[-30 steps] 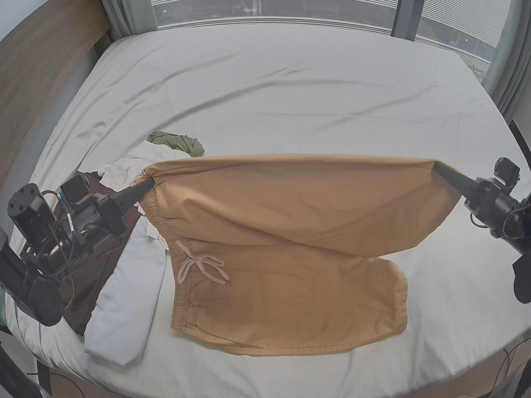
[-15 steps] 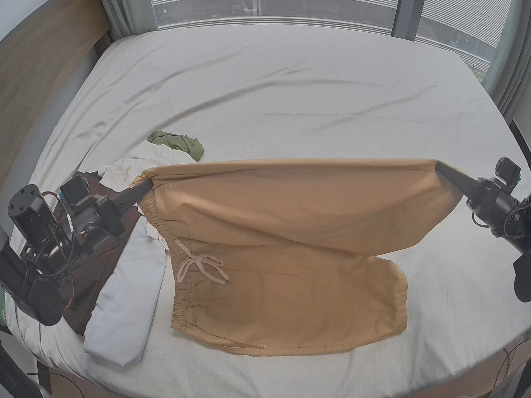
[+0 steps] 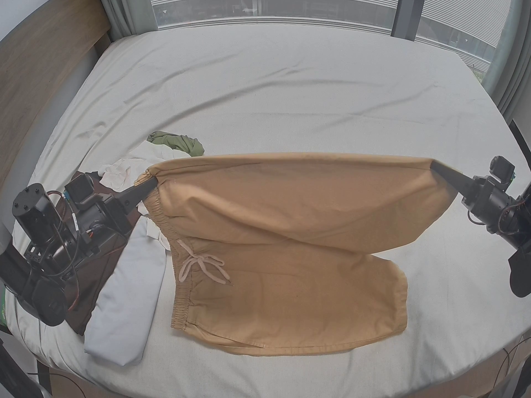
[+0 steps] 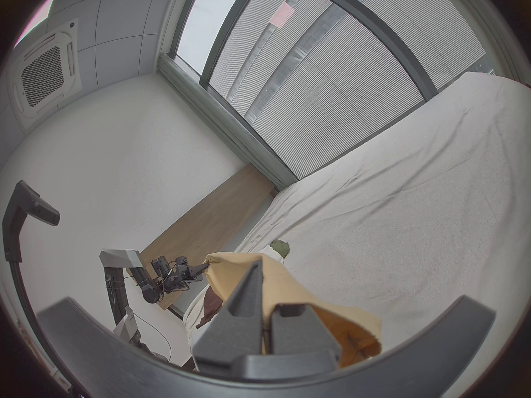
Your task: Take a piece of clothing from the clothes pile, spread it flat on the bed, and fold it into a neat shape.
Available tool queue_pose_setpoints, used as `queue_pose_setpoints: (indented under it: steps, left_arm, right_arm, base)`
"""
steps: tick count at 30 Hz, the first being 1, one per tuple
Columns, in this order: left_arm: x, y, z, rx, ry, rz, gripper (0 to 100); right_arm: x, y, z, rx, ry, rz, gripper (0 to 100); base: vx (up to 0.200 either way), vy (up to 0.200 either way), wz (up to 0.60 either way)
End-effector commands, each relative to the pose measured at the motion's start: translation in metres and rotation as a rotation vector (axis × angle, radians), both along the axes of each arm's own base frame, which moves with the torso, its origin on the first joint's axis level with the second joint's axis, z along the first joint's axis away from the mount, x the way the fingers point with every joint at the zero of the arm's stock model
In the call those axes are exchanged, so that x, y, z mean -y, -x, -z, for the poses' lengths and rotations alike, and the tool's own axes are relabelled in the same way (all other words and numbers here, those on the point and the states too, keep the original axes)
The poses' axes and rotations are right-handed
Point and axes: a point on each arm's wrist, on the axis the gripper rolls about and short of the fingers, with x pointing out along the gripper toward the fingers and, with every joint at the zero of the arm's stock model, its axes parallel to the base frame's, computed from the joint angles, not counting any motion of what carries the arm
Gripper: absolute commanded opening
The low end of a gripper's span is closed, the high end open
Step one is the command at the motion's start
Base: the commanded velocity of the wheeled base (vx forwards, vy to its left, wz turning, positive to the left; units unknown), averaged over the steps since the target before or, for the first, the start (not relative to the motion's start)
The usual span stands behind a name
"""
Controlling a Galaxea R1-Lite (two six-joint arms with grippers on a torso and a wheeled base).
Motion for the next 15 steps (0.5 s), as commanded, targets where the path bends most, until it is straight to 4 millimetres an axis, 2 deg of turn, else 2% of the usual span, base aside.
queue_pose_setpoints:
  steps: [1, 9, 15]
  left_arm:
    - [0.006, -0.007, 0.007, -0.019, 0.001, 0.001, 0]
    - [0.009, -0.018, 0.016, -0.042, 0.000, -0.016, 0]
    - [0.009, -0.033, 0.027, -0.059, 0.000, -0.088, 0]
  right_arm:
    - [0.001, -0.014, 0.008, -0.024, 0.001, 0.001, 0]
    - [0.001, -0.024, 0.008, -0.018, 0.000, 0.001, 0]
    - [0.004, -0.044, 0.014, -0.036, -0.001, 0.013, 0]
  base:
    - [0.000, 0.000, 0.00]
    - [0.000, 0.000, 0.00]
    - [0.000, 0.000, 0.00]
